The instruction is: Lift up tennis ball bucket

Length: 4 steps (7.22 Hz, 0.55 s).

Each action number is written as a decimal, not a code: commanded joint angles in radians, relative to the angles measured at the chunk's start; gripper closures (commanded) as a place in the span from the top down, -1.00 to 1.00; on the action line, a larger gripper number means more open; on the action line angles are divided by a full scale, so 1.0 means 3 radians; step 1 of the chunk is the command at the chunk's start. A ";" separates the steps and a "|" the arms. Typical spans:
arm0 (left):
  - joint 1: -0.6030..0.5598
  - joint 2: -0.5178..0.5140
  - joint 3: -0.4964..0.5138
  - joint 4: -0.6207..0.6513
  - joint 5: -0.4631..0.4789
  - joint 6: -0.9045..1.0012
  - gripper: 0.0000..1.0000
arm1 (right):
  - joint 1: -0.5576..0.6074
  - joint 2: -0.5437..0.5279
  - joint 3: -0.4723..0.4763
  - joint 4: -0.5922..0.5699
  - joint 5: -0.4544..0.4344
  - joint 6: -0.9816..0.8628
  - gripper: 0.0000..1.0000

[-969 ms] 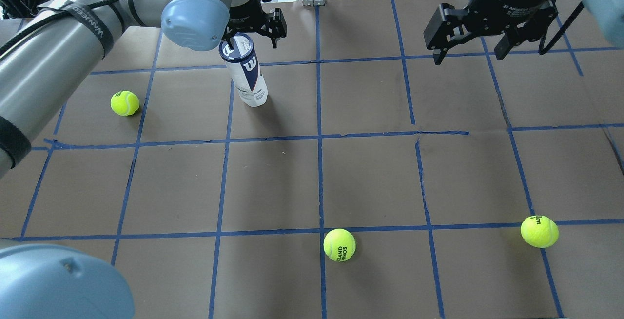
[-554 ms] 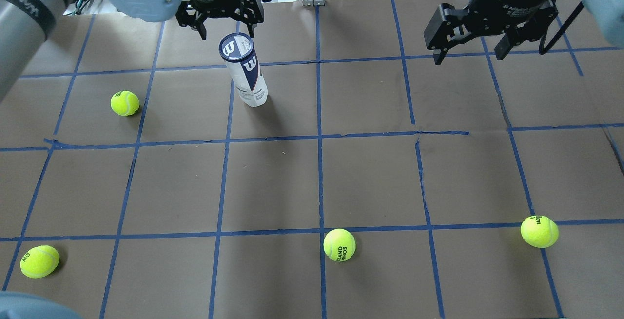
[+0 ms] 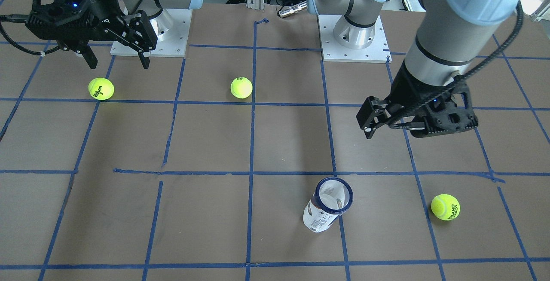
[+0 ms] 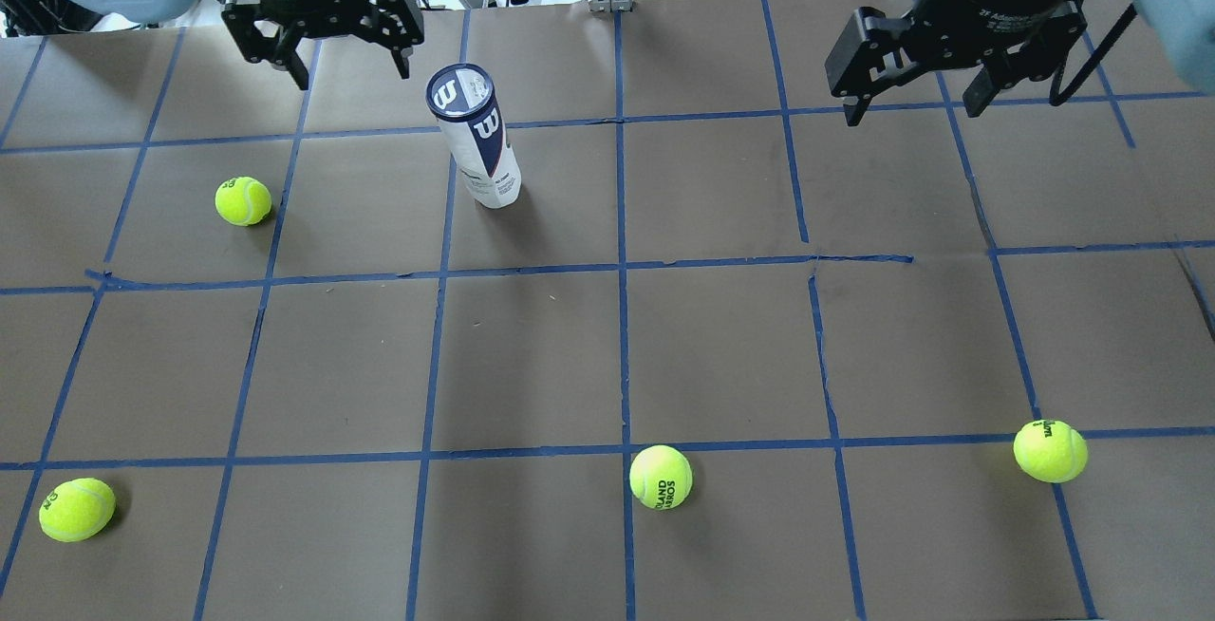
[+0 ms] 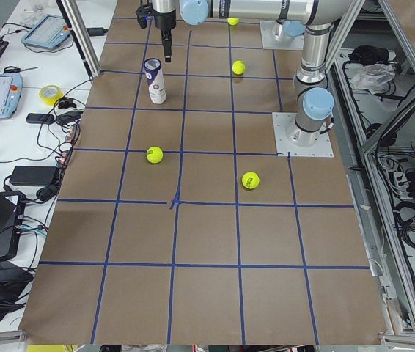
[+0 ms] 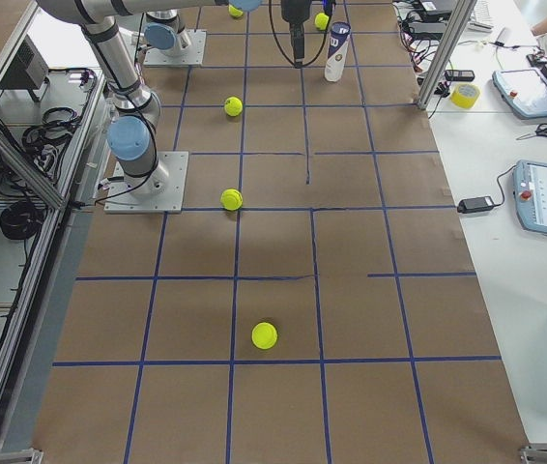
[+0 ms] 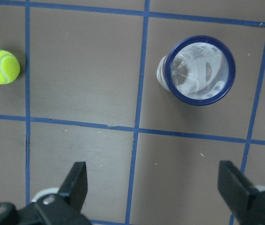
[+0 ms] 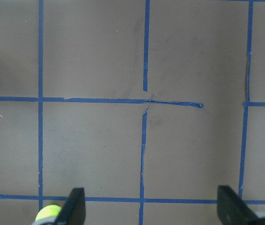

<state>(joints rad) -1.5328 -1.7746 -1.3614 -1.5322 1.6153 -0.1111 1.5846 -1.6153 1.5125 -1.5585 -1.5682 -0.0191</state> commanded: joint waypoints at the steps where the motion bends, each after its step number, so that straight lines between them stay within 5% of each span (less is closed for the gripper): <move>1: 0.0327 0.0162 -0.0105 -0.0021 -0.0163 0.0420 1.00 | 0.0000 0.0000 0.0000 0.0000 -0.0004 0.0002 1.00; 4: 0.0303 0.0464 -0.0422 -0.0021 -0.0189 0.0426 1.00 | 0.0000 0.0000 0.0000 0.0000 0.0002 -0.0003 1.00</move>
<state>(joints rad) -1.4427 -1.6655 -1.4599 -1.5388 1.5659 0.0136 1.5846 -1.6153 1.5131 -1.5585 -1.5683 -0.0198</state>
